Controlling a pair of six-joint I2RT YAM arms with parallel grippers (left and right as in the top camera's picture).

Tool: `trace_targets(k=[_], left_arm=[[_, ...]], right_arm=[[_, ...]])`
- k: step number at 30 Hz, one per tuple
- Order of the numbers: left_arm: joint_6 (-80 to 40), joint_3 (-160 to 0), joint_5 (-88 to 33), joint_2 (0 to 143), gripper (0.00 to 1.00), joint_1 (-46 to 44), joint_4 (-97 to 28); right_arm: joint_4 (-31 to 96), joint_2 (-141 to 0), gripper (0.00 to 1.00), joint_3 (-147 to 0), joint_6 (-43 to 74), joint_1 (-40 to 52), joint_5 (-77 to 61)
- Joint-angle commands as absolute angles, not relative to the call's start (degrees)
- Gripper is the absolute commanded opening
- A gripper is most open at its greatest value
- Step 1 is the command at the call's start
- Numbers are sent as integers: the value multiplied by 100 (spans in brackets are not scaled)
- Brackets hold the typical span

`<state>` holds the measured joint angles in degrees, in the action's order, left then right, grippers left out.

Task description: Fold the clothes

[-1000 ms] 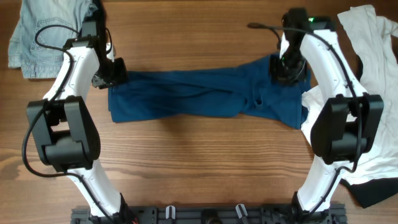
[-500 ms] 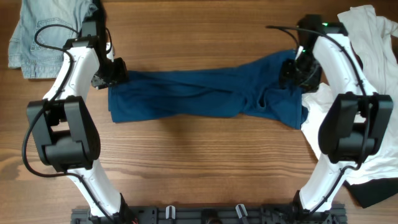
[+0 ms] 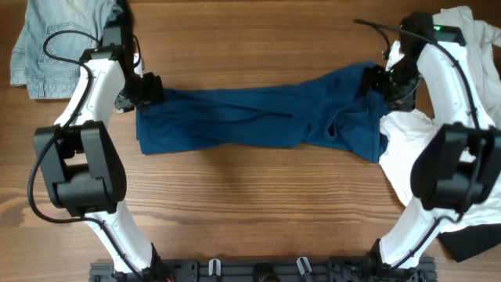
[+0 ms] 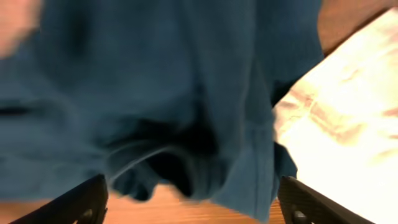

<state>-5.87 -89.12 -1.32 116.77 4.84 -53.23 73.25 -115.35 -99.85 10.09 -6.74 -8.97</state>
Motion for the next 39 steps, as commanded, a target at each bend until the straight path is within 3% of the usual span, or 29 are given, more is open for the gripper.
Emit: trace_targets(k=[1, 7, 11, 22, 27, 29, 31, 32, 33, 34, 39], left_arm=[[-250, -8892, -75, 11638, 78, 504, -5310], [134, -8886, -95, 11653, 89, 600, -5323], [207, -8783, -106, 11734, 89, 786, -5485], [808, -7992, -958, 11734, 86, 1050, -4939], [1009, -7439, -1608, 11736, 78, 1035, -4239], [1011, -7244, -1603, 11736, 69, 1035, -4049], [1009, -7035, -1601, 11736, 49, 1044, -3879], [1002, -6971, -1603, 11736, 27, 1061, -3833], [985, -6969, -1603, 11736, 11, 1068, -3830], [978, -6969, -1603, 11734, 4, 1079, -3822], [600, -7205, -1439, 11603, 4, 1177, -3962]], right_arm=[[7312, -10827, 95, -10245, 718, -657, -1253], [7251, -10728, 98, -10237, 561, -655, -1361], [7210, -10728, 98, -10237, 445, -620, -1424], [7076, -10731, 98, -10237, 421, -589, -1424], [7096, -10731, 98, -10230, 425, -578, -1424], [7105, -10731, 98, -10228, 425, -578, -1424], [7102, -10731, 98, -10226, 432, -578, -1424], [7100, -10731, 98, -10226, 449, -580, -1424], [7096, -10731, 98, -10226, 449, -578, -1424], [7094, -10731, 98, -10226, 454, -578, -1426], [7004, -10742, 91, -10182, 497, -491, -1570]])
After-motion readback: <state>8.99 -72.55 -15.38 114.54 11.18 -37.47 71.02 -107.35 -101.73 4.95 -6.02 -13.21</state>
